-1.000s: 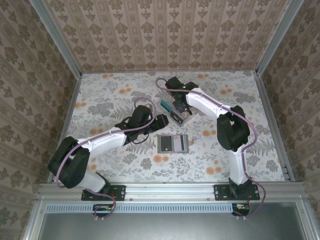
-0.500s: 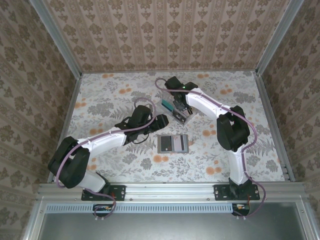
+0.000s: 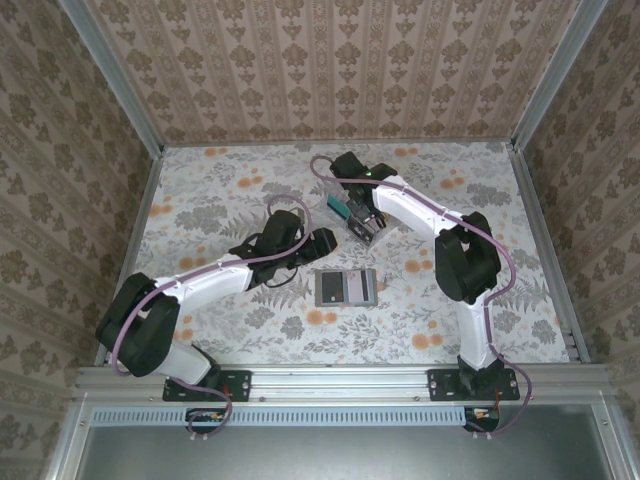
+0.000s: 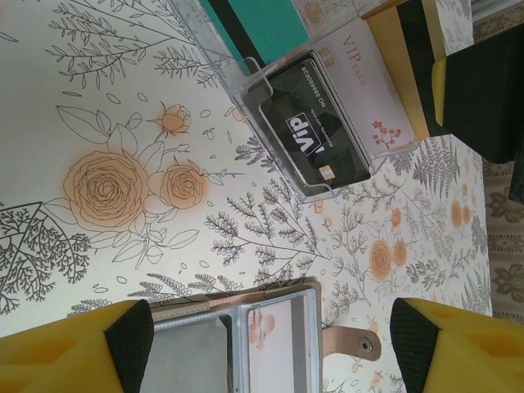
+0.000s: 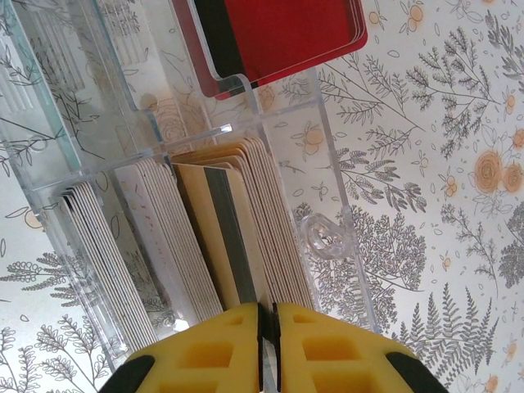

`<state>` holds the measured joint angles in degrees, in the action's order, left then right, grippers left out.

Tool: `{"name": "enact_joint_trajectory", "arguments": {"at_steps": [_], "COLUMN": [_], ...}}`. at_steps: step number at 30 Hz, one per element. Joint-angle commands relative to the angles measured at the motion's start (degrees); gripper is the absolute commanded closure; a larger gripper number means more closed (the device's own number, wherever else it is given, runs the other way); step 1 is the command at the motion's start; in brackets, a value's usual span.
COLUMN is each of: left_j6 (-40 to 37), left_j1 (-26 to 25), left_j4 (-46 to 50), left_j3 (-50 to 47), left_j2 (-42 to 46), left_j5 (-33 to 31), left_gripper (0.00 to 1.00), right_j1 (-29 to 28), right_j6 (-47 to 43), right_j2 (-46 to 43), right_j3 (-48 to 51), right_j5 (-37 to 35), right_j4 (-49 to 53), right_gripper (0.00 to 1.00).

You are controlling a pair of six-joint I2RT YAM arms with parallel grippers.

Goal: Put the credit cards into the card holder

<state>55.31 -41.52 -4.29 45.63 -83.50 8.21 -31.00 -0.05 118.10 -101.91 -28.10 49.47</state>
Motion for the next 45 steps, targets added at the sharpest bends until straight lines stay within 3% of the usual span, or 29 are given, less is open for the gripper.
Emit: {"name": "enact_joint_trajectory", "arguments": {"at_steps": [1, 11, 17, 25, 36, 40, 45], "left_j6": [0.59, 0.68, 0.59, 0.68, 1.20, 2.06, 4.10], "left_j1": [0.21, 0.21, 0.22, 0.47, 2.25, 3.30, 5.54], "left_j4": [-0.95, -1.05, -1.02, -0.61, -0.68, -2.31, -6.86], "left_j3": [-0.10, -0.15, -0.03, 0.00, 0.05, -0.61, -0.90], "left_j2": [-0.14, -0.24, -0.08, 0.71, 2.69, 3.82, 3.58], "left_j5": [0.89, 1.28, 1.33, 1.34, 3.12, 4.25, 9.05], "left_gripper": [0.21, 0.21, 0.21, 0.21, 0.21, 0.20, 0.20], "right_j1": [0.46, 0.59, 0.94, 1.55, 1.65, 1.64, 1.65], "right_j6": [0.03, -0.17, 1.48, 8.60, 21.25, 29.11, 39.85], "right_j2": [-3.20, -3.85, -5.59, -7.81, -12.67, -16.50, -22.76], "right_j3": [0.17, -0.30, -1.21, -2.86, -2.89, 2.32, 14.30], "right_j5": [-0.53, -0.12, 5.96, 12.47, 15.38, 20.38, 35.40], "right_j4": [0.52, 1.10, 3.13, 6.65, 8.14, 4.92, -9.68], "right_gripper": [0.88, 0.89, 0.97, 1.00, 1.00, 1.00, 1.00]}}
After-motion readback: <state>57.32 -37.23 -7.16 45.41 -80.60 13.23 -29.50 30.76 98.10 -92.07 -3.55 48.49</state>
